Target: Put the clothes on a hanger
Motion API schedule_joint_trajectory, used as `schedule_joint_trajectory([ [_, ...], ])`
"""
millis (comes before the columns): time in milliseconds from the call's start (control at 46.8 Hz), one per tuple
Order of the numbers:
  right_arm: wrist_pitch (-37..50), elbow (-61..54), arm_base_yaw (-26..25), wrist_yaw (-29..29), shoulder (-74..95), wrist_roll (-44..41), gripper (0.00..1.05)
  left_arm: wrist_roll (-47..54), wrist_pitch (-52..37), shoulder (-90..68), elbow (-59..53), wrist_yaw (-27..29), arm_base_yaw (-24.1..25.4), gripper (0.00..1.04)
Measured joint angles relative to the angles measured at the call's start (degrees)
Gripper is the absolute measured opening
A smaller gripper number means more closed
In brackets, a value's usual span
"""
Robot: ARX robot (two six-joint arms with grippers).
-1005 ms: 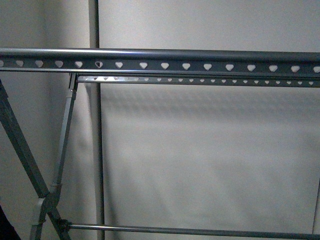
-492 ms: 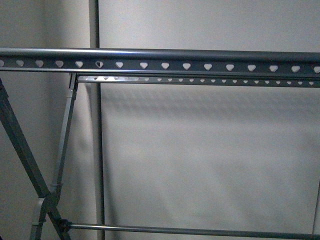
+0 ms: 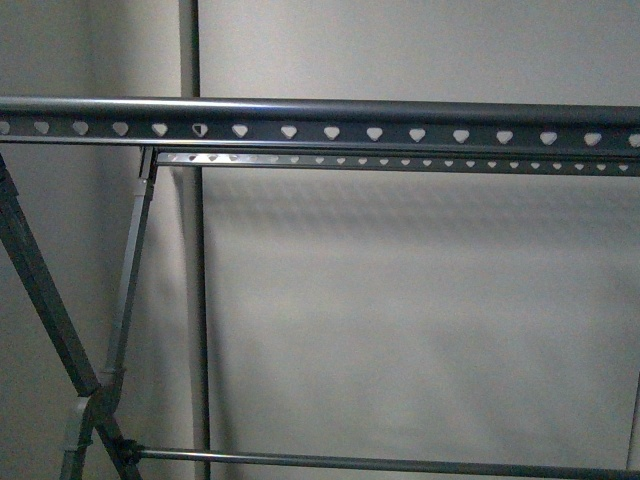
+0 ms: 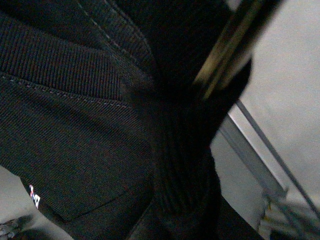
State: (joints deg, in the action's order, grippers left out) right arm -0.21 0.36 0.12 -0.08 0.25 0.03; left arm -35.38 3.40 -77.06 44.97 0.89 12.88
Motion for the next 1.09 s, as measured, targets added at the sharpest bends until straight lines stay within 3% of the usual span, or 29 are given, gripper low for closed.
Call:
schedule_joint_trajectory([
  [86, 0.0, 0.0, 0.0, 0.0, 0.0, 0.0, 0.97, 3.3, 1.1, 3.2, -2.5, -3.7, -1.6, 0.04],
  [299, 0.0, 0.0, 0.0, 0.0, 0.0, 0.0, 0.97, 21.8, 8.1, 8.1, -4.4, -20.9, -8.6, 0.04],
  [385, 0.0, 0.0, 0.0, 0.0, 0.0, 0.0, 0.97, 33.2, 11.4, 6.1, -0.5, -29.4, -11.8, 0.04],
  [492, 0.0, 0.0, 0.0, 0.0, 0.0, 0.0, 0.97, 44.1, 17.0, 4.1, 4.1, -34.6, -14.1, 0.04],
  [599, 0.0, 0.0, 0.0, 0.0, 0.0, 0.0, 0.97, 66.9, 20.7, 0.0, 10.0, -40.0, -16.2, 0.04],
  [663, 0.0, 0.0, 0.0, 0.0, 0.0, 0.0, 0.97, 78.4, 21.1, -2.7, 12.7, -40.9, -16.5, 0.04],
  [791, 0.0, 0.0, 0.0, 0.0, 0.0, 0.0, 0.97, 100.8, 22.6, -9.9, 19.9, -35.4, -17.6, 0.04],
  [941, 0.0, 0.0, 0.0, 0.0, 0.0, 0.0, 0.97, 120.5, 11.9, -15.7, 22.6, -34.4, -20.4, 0.04],
  [1091, 0.0, 0.0, 0.0, 0.0, 0.0, 0.0, 0.97, 130.7, 1.8, -17.3, 22.7, -36.0, -23.6, 0.04],
])
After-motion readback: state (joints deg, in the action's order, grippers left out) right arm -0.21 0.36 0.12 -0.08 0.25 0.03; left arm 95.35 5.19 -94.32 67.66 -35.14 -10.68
